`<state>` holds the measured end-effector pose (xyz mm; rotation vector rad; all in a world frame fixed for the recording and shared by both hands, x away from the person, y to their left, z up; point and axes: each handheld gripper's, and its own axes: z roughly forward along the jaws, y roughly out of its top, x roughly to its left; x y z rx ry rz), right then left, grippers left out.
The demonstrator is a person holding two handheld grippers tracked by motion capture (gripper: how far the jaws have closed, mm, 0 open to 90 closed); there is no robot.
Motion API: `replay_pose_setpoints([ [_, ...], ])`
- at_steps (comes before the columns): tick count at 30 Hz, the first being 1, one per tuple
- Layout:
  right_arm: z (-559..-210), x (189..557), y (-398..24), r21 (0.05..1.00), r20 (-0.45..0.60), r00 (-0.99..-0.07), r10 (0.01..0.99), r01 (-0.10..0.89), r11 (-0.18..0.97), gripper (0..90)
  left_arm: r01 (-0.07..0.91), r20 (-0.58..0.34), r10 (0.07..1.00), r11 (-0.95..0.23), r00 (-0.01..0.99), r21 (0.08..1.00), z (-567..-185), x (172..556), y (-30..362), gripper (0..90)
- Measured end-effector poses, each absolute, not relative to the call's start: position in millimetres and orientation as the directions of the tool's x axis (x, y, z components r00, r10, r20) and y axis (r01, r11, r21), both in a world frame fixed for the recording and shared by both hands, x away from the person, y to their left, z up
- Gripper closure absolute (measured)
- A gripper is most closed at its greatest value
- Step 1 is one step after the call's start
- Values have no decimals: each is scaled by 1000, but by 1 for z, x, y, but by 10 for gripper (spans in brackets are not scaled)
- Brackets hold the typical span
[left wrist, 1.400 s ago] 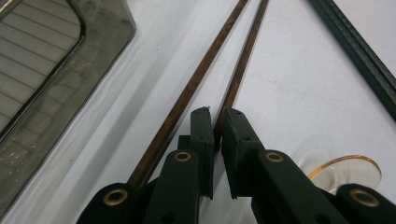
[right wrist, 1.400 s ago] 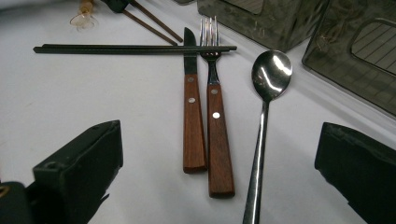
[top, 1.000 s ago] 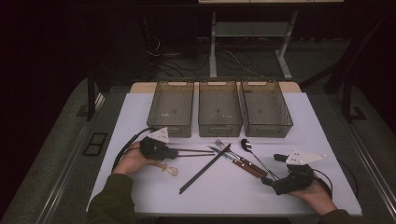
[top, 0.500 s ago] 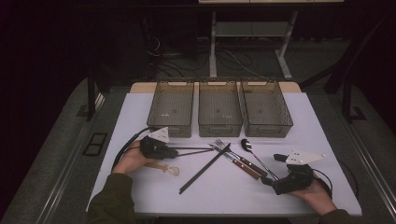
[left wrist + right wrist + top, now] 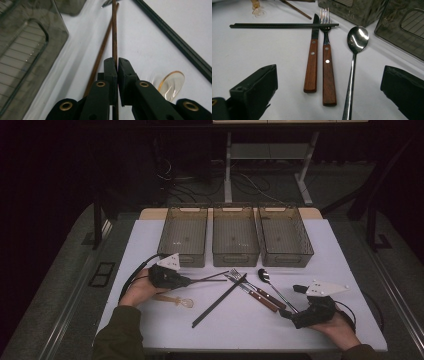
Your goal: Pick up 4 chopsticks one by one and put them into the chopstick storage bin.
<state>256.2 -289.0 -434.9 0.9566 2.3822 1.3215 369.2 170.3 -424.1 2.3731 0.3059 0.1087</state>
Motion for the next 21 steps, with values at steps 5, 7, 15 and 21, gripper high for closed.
replay_pose_setpoints([
  [5,-435,256,-289,827,89,-752,653,421,373,12,203,-21,269,-672,963,712,-417,368,170,857],
  [7,-435,256,-289,827,89,-752,653,422,372,12,217,-35,281,-650,959,729,-414,367,171,858],
  [15,-435,256,-289,827,90,-751,654,422,371,12,241,-49,325,-582,944,777,-402,366,173,857],
  [21,-435,256,-289,826,90,-751,654,423,372,12,290,-57,422,-513,905,808,-392,368,176,857],
])
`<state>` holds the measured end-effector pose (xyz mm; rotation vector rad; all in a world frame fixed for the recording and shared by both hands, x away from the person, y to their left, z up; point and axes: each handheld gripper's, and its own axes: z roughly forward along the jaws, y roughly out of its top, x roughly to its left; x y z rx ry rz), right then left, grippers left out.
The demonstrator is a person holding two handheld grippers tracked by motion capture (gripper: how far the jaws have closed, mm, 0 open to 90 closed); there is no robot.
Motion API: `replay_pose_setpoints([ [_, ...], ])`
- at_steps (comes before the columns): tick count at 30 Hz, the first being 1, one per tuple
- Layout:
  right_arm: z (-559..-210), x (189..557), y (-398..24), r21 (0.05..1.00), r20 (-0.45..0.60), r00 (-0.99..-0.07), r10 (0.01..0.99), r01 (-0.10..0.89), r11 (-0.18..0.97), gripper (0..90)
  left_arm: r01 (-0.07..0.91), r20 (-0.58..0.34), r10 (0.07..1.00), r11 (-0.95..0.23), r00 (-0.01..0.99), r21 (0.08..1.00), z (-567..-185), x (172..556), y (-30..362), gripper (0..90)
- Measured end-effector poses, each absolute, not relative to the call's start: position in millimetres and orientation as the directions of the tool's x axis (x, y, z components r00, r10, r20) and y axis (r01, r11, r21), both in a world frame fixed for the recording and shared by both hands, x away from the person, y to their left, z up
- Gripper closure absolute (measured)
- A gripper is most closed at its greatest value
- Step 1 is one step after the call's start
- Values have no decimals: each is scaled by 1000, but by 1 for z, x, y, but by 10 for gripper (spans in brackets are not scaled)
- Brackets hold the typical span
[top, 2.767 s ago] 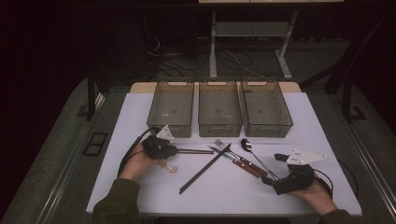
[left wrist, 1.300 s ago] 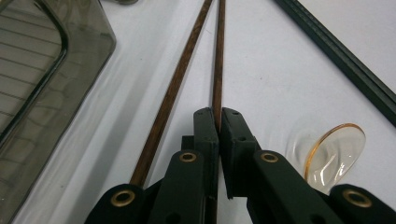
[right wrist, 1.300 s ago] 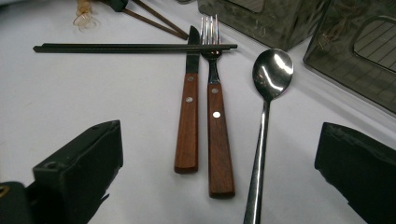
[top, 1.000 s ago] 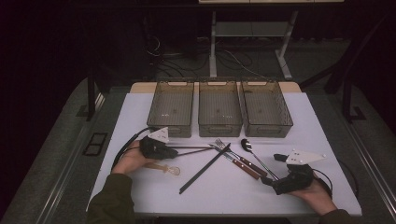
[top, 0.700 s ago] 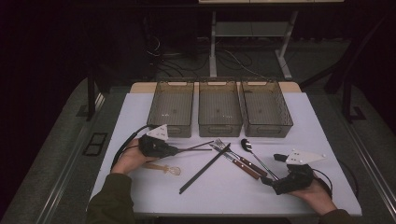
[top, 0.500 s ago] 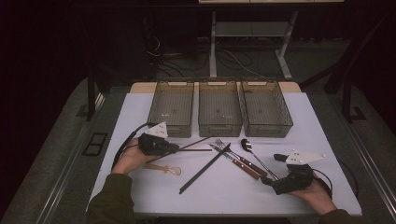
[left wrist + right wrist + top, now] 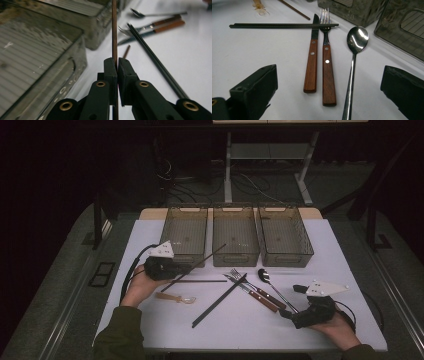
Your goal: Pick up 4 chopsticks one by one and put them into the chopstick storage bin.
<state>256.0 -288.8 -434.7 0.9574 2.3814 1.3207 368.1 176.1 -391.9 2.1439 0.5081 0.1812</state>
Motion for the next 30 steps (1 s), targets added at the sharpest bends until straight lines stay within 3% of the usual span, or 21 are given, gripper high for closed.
replay_pose_setpoints([
  [12,-435,257,-289,828,91,-750,655,422,369,12,395,-96,569,-430,817,812,-372,383,182,856],
  [30,-433,255,-289,834,99,-755,648,418,360,12,464,-57,703,-405,709,788,-320,438,175,856],
])
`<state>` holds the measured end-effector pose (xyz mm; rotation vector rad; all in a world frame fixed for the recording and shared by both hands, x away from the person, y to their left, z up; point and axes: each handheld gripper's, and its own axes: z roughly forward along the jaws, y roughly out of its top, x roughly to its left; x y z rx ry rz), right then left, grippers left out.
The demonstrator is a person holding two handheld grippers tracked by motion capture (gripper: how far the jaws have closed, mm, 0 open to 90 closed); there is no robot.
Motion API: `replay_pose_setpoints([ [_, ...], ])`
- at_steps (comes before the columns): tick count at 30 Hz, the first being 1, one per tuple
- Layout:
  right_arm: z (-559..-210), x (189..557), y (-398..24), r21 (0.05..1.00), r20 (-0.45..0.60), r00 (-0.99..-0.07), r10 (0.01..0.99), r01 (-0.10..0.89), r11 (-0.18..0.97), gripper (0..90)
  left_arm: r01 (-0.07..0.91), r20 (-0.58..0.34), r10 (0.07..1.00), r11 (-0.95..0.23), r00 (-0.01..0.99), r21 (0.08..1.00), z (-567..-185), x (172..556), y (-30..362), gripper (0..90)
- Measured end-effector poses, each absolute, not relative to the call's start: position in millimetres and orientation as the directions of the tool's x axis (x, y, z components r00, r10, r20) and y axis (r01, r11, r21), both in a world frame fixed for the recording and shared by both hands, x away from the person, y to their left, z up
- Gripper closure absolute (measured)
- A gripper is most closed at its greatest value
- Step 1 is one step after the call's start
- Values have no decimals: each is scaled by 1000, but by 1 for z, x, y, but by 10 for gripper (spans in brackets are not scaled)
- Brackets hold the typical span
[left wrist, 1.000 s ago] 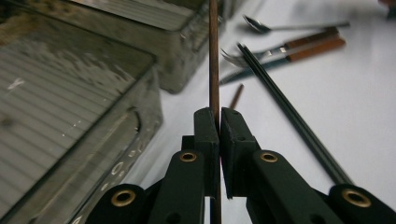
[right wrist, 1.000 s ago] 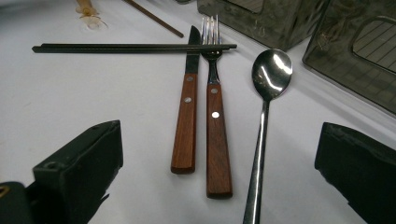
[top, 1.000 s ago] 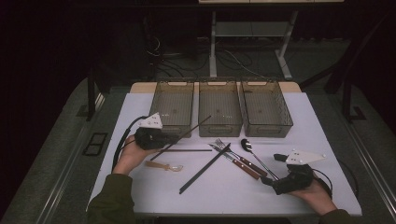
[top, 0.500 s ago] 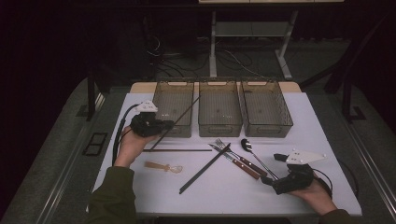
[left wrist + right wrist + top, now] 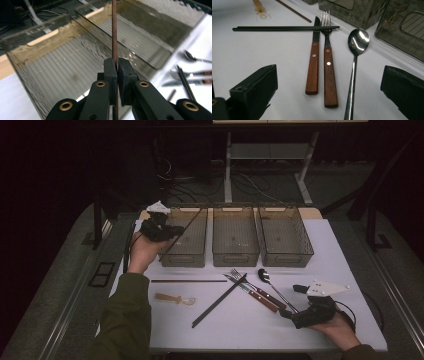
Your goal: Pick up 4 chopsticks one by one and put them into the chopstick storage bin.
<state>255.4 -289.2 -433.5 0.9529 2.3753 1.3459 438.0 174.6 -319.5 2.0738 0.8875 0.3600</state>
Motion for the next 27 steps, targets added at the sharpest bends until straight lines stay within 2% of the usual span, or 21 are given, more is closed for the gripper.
replay_pose_setpoints([
  [8,-433,255,-289,836,106,-759,643,418,355,12,510,-69,775,-343,628,789,-316,468,181,856],
  [14,-433,254,-288,838,108,-761,640,416,354,12,566,-96,821,-299,564,768,-329,482,181,856],
  [27,-432,253,-288,840,106,-765,635,411,355,12,641,-55,861,-332,505,692,-364,491,169,855],
])
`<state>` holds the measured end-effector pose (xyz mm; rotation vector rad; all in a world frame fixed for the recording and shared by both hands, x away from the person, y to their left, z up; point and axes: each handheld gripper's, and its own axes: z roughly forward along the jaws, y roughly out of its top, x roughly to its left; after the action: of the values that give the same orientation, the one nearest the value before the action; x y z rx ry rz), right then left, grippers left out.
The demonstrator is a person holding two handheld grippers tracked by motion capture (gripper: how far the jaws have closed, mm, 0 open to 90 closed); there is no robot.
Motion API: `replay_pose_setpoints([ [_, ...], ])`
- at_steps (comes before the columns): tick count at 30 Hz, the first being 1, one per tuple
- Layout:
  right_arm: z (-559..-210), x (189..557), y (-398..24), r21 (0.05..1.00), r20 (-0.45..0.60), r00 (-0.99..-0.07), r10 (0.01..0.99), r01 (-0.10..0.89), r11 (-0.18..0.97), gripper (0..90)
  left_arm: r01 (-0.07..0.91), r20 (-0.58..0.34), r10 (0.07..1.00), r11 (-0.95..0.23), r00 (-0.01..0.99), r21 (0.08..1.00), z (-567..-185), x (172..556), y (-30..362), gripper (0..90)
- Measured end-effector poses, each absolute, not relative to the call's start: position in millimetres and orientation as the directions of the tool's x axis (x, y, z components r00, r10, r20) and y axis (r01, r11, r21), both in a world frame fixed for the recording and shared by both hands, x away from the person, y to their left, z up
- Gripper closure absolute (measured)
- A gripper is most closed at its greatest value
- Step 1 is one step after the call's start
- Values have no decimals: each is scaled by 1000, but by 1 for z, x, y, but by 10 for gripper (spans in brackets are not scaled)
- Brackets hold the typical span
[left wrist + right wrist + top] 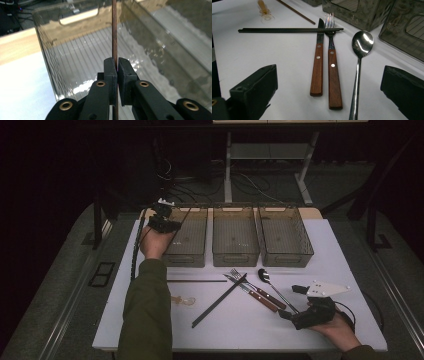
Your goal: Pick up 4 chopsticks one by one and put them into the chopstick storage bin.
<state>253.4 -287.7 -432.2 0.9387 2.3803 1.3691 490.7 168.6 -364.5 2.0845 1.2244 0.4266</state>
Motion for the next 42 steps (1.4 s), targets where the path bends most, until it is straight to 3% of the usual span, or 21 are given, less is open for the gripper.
replay_pose_setpoints([
  [12,-433,254,-288,838,109,-764,636,414,354,12,667,-31,876,-343,481,661,-380,490,168,840],
  [18,-432,254,-288,838,111,-764,635,416,354,12,657,-21,867,-361,498,662,-381,487,169,713],
  [30,-433,254,-288,837,107,-762,639,416,356,12,538,-56,720,-462,692,706,-366,459,164,437],
  [36,-433,254,-288,836,107,-762,639,416,356,12,480,-59,649,-495,759,725,-361,428,159,374],
  [42,-434,254,-288,835,107,-761,639,418,357,12,428,-62,569,-537,820,727,-369,398,156,378],
])
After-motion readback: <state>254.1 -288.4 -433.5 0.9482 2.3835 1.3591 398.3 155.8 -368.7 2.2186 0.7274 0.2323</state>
